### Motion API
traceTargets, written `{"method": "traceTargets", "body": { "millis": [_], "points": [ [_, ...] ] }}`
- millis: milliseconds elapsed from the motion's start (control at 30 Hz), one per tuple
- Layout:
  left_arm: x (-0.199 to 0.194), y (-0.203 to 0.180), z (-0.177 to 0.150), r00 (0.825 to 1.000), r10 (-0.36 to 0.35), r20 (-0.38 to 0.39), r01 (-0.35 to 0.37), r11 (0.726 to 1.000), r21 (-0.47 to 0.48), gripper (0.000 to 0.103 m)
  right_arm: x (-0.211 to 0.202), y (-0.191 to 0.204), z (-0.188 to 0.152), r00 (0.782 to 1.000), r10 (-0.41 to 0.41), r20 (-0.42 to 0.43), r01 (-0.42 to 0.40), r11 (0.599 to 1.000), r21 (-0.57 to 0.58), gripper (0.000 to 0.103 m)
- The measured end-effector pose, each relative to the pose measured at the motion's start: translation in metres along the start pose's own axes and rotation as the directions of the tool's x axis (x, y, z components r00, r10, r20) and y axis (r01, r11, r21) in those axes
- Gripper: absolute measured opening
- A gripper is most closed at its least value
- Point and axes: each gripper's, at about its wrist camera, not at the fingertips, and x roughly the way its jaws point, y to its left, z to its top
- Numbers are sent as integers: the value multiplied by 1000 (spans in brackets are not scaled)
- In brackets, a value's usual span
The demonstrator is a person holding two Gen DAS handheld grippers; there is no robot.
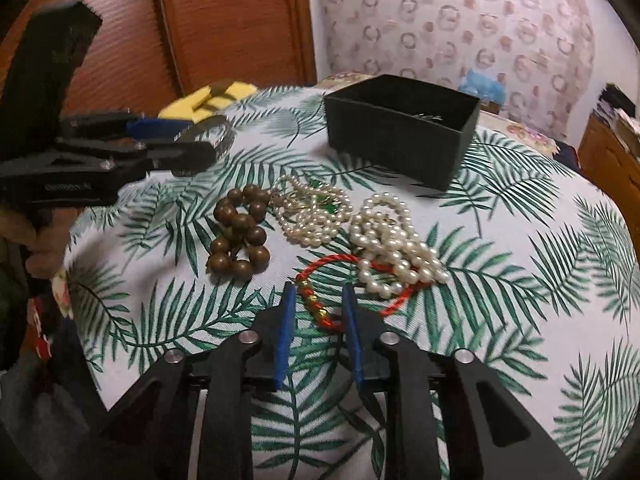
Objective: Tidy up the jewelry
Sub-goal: 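Grasp the red beaded bracelet with the right gripper while the left gripper holds the silver bangle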
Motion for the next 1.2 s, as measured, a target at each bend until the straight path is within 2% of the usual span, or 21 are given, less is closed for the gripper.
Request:
{"method": "traceTargets", "body": {
  "millis": [67,133,200,367,733,933,1200],
  "points": [
    [0,0,0,1000,0,0,0,1000,-1,57,4,7,1,1000,-21,-21,19,999,-51,15],
    [-1,1,0,1000,-1,2,1,1000,-6,57,5,12,2,999,-34,-30,31,995,-90,12],
    [-1,2,0,1000,-3,4,3,1000,-11,57,2,11,2,999,-7,-42,4,996,-88,8],
    [-1,3,4,1000,-7,13,8,1000,-20,57,-28,6,15,998,62,32,-60,997,-50,8],
    [-6,-3,20,998,-23,53,24,1000,-18,57,-77,-17,53,987,42,155,-38,999,-28,8],
    [-8,-5,31,997,-32,76,33,999,-15,57,-83,-33,69,983,14,181,-11,1000,-16,8],
    [9,-13,60,994,-42,102,42,999,6,57,-70,-61,85,981,-43,188,41,999,16,8]
  ]
}}
